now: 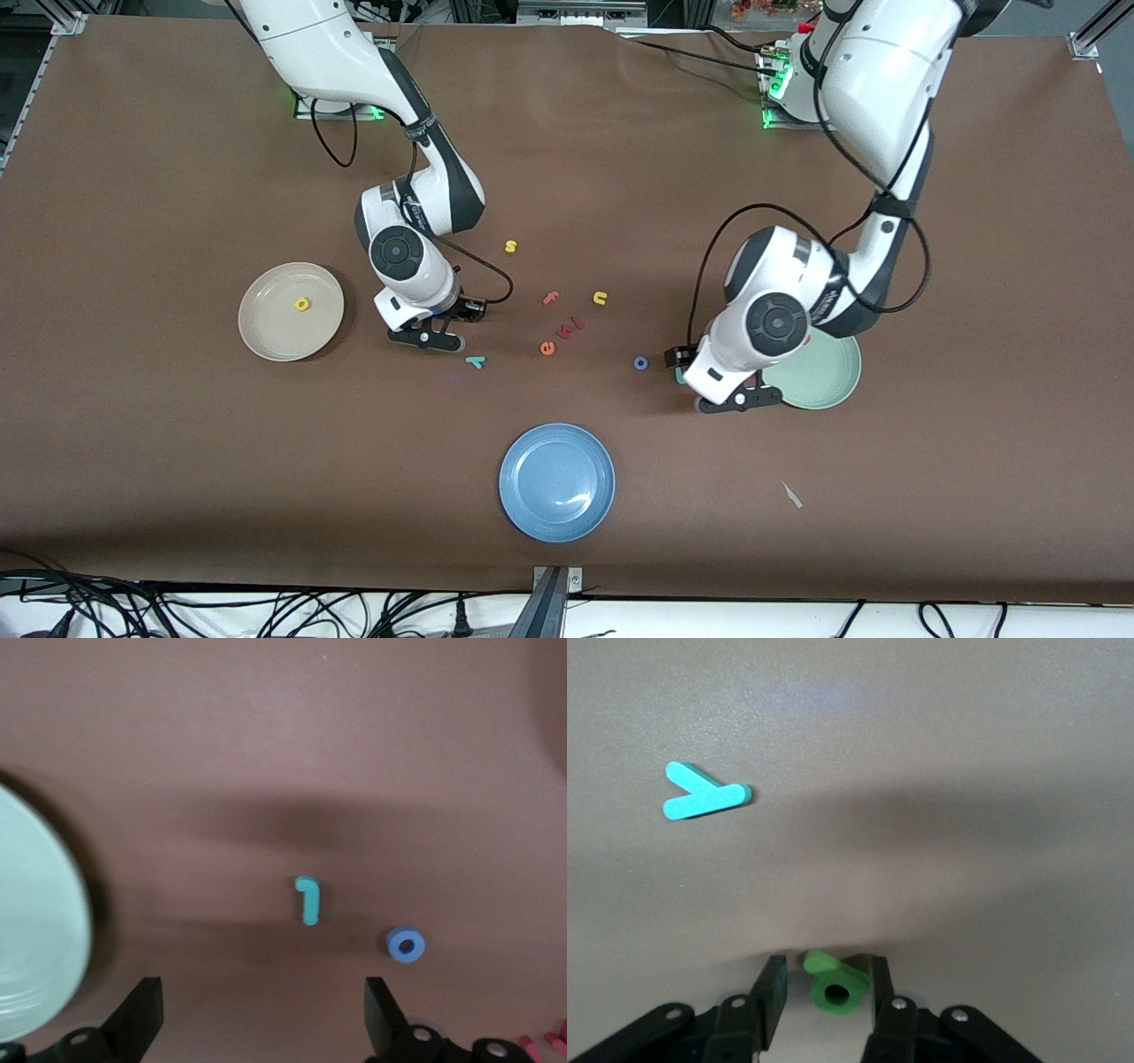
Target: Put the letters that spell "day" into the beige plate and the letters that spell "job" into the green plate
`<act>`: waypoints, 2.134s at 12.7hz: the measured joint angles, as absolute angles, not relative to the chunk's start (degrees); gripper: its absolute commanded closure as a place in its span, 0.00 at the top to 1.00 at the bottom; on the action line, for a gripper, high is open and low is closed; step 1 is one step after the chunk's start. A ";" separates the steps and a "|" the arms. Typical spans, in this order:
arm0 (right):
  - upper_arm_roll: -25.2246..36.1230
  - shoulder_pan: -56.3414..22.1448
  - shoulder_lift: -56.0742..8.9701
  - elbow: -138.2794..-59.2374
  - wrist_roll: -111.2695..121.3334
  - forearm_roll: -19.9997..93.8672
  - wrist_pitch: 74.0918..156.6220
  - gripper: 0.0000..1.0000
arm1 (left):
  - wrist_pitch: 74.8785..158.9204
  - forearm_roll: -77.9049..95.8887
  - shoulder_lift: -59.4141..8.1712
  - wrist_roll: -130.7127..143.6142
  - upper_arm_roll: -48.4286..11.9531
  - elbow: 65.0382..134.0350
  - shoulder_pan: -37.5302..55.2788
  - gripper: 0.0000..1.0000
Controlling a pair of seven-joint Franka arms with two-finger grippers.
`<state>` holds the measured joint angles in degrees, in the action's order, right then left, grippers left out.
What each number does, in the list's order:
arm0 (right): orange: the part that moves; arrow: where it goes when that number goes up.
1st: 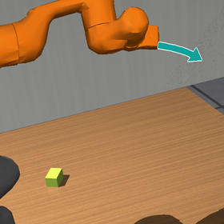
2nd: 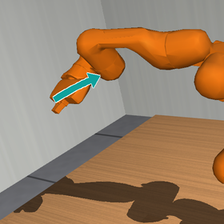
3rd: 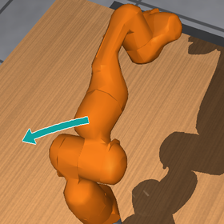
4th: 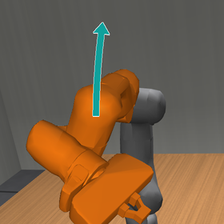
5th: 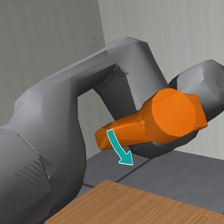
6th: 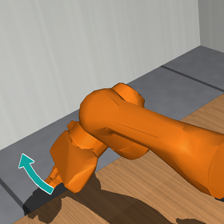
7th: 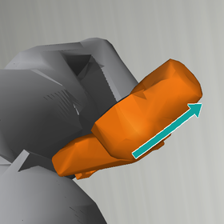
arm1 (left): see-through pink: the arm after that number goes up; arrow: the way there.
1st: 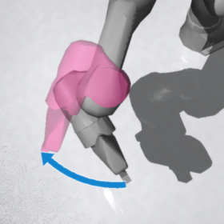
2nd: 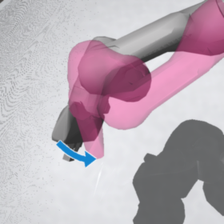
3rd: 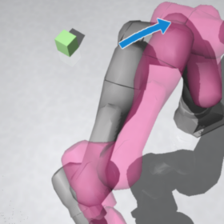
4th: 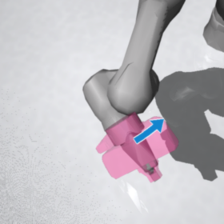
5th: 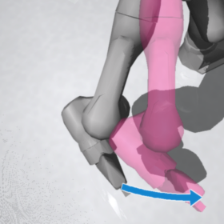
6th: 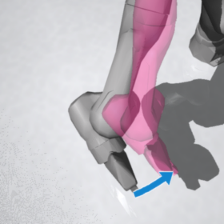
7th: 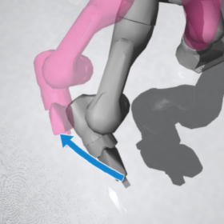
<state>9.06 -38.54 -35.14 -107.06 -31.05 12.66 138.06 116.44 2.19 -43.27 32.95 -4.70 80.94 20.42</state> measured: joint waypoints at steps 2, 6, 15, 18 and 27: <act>9.06 -38.54 -35.30 -107.07 -31.05 12.67 138.06 0.38 | 119.55 2.19 -46.24 34.62 -4.67 79.80 21.69 0.59; 9.06 -38.53 -35.57 -107.07 -31.05 12.88 138.08 0.24 | 123.80 2.18 -49.05 34.78 -4.52 79.46 21.97 0.54; 14.51 -34.31 -33.59 -101.35 -13.53 12.97 124.32 0.09 | 124.60 0.25 -50.64 34.82 -4.50 79.30 22.01 0.00; 19.98 -33.58 -33.04 -103.32 1.18 12.97 122.25 0.09 | 124.58 0.25 -50.65 34.81 -4.47 79.17 22.02 0.00; 30.72 -31.49 -32.90 -108.95 21.23 16.04 119.19 1.00 | 116.36 -0.35 -47.66 33.60 -1.73 76.57 21.61 0.00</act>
